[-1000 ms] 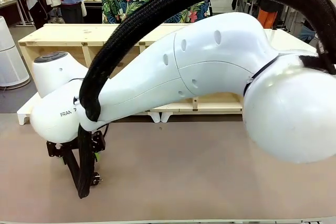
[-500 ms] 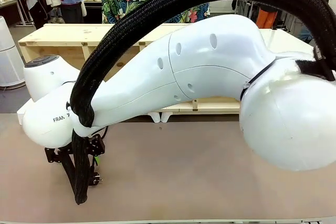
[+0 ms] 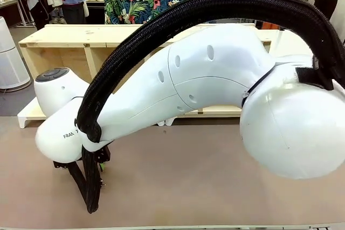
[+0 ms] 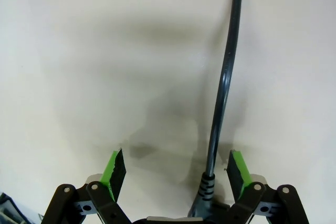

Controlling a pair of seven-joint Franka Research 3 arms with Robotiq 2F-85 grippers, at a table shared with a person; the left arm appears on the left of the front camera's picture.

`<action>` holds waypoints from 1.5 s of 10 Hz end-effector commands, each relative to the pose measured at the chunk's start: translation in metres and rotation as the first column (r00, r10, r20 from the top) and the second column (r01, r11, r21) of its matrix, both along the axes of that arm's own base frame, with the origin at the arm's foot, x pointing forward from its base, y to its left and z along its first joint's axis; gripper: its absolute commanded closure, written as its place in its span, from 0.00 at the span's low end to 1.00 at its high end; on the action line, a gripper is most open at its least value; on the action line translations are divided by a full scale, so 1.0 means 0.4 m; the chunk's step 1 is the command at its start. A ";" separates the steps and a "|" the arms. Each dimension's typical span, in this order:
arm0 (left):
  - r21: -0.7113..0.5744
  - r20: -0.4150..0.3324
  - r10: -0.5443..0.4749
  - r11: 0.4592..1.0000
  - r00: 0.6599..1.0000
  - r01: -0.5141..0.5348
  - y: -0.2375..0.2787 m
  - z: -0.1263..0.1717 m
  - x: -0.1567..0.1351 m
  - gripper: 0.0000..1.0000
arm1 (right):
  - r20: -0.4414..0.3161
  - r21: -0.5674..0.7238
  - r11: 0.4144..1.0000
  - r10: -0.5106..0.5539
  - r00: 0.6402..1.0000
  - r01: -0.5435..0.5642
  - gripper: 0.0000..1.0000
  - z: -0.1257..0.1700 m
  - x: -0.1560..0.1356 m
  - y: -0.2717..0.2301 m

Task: Perform cable management.
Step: When the cord part of the Power Cable appears at the lower middle area of the table and stops, grasp the cord part of the Power Cable.

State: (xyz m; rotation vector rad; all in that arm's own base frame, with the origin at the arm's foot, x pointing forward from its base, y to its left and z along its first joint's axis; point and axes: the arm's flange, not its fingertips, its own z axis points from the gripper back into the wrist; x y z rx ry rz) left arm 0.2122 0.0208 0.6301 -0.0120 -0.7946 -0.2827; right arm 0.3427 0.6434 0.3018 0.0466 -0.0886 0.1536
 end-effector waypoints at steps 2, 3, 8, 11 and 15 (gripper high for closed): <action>-0.004 0.000 0.003 1.000 1.000 -0.003 0.003 0.000 0.000 0.00 | 0.038 0.011 0.998 -0.069 0.997 0.068 0.00 -0.005 -0.039 -0.031; -0.004 0.000 0.003 1.000 1.000 -0.003 0.003 0.000 0.000 0.00 | 0.039 0.006 0.997 -0.083 0.996 0.083 0.00 -0.002 -0.044 -0.039; -0.004 0.000 0.003 1.000 1.000 -0.003 0.003 0.000 0.000 0.00 | 0.032 -0.034 0.993 -0.113 0.993 0.114 0.41 0.003 -0.052 -0.051; -0.004 0.000 0.003 1.000 1.000 -0.003 0.003 0.000 0.000 0.00 | 0.017 -0.045 0.992 -0.113 0.993 0.114 0.54 0.006 -0.050 -0.051; -0.004 0.000 0.003 1.000 1.000 -0.003 0.003 0.000 0.000 0.00 | 0.006 -0.049 0.993 -0.111 0.994 0.111 0.93 0.008 -0.049 -0.048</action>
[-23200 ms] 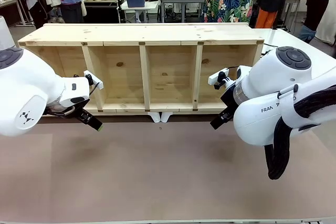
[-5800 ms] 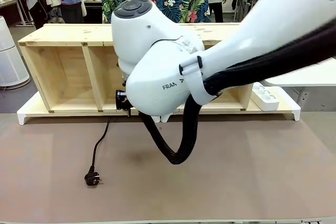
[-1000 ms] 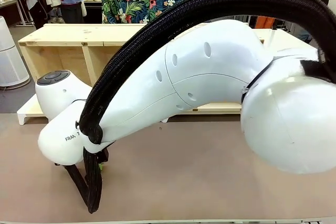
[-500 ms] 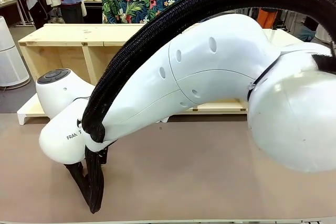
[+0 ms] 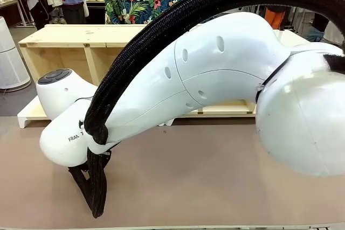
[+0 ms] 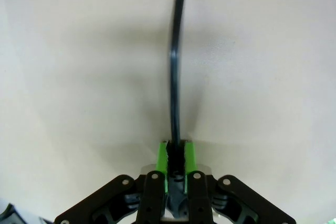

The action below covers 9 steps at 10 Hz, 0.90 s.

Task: Perform cable management.
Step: When the cord part of the Power Cable appears at the lower middle area of the table and stops, grasp the cord part of the Power Cable.

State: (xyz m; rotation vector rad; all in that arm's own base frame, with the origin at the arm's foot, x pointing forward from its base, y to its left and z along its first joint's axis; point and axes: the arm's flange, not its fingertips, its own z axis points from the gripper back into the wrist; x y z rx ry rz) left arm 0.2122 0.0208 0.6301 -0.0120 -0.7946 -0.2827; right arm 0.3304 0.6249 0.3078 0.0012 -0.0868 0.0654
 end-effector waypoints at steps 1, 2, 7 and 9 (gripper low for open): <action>-0.004 0.000 0.003 1.000 1.000 -0.003 0.003 0.000 0.000 0.00 | 0.001 -0.010 1.000 -0.021 1.000 0.021 1.00 -0.006 -0.018 -0.001; -0.004 0.000 0.003 1.000 1.000 -0.003 0.003 0.000 0.000 0.00 | -0.001 -0.010 1.000 -0.021 1.000 0.021 1.00 -0.005 -0.017 -0.001; -0.004 0.000 0.003 1.000 1.000 -0.003 0.003 0.000 0.000 0.00 | 0.013 -0.002 1.000 -0.001 1.000 0.001 1.00 -0.003 -0.010 0.000; -0.004 0.000 0.003 1.000 1.000 -0.003 0.003 0.000 0.000 0.00 | -0.001 0.000 1.000 0.000 1.000 0.000 0.89 0.000 -0.001 0.000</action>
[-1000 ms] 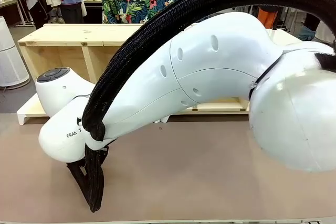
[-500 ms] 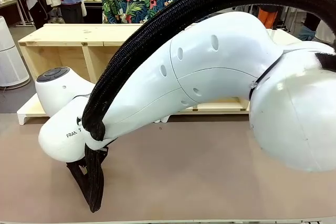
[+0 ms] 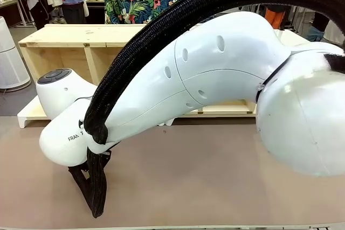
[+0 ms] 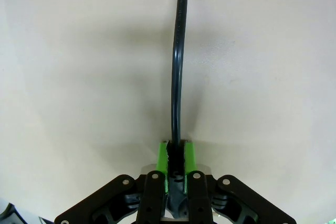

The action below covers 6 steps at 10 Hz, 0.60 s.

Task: Perform cable management.
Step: When the cord part of the Power Cable appears at the lower middle area of the table and stops, grasp the cord part of the Power Cable, then pull the grasped Power Cable to the location of the Power Strip.

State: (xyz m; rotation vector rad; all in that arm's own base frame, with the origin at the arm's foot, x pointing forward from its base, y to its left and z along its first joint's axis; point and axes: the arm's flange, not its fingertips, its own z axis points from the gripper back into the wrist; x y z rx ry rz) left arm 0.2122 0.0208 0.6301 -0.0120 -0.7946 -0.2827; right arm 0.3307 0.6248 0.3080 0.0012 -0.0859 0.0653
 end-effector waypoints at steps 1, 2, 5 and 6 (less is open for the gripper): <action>-0.004 0.000 0.003 1.000 1.000 -0.003 0.003 0.000 0.000 0.00 | 0.000 0.000 1.000 0.000 1.000 0.000 0.89 0.000 -0.002 0.001; -0.004 0.000 0.003 1.000 1.000 -0.003 0.003 0.000 0.000 0.00 | 0.000 0.000 1.000 0.000 1.000 0.000 0.89 0.000 -0.002 0.001; -0.004 0.000 0.003 1.000 1.000 -0.003 0.003 0.000 0.000 0.00 | 0.000 0.000 1.000 0.000 1.000 0.000 0.89 0.000 -0.002 0.001; -0.004 0.000 0.003 1.000 1.000 -0.003 0.003 0.000 0.000 0.00 | 0.000 0.000 1.000 0.000 1.000 0.000 0.89 0.000 -0.002 0.001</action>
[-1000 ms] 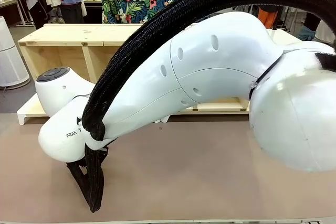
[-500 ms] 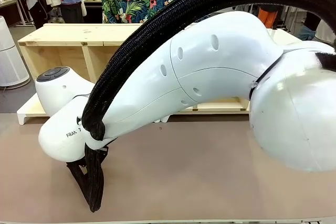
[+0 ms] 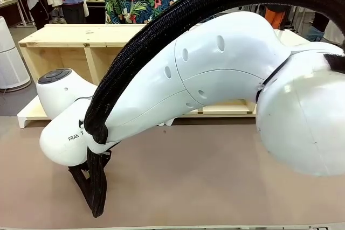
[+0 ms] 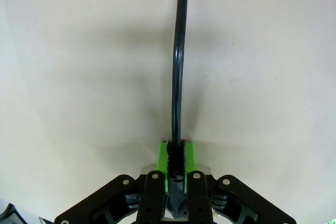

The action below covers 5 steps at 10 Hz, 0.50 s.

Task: Perform cable management.
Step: Pull the grasped Power Cable to the location of the Power Strip.

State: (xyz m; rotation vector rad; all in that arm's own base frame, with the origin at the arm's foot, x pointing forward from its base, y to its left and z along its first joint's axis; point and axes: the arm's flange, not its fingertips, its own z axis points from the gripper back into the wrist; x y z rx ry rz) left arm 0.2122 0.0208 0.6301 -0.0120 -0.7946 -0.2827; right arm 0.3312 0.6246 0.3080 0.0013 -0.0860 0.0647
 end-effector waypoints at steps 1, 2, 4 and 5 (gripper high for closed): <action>-0.004 0.000 0.003 1.000 1.000 -0.003 0.003 0.000 0.000 0.00 | 0.000 -0.001 1.000 0.001 1.000 -0.001 0.89 -0.001 -0.003 0.001; -0.004 0.000 0.003 1.000 1.000 -0.003 0.003 0.000 0.000 0.00 | 0.000 -0.001 1.000 0.001 1.000 -0.001 0.89 -0.001 -0.003 0.001; -0.004 0.000 0.003 1.000 1.000 -0.003 0.003 0.000 0.000 0.00 | 0.000 -0.001 1.000 0.001 1.000 -0.001 0.89 -0.001 -0.003 0.001; -0.004 0.000 0.003 1.000 1.000 -0.003 0.003 0.000 0.000 0.00 | 0.000 -0.001 1.000 0.001 1.000 -0.001 0.89 -0.001 -0.003 0.001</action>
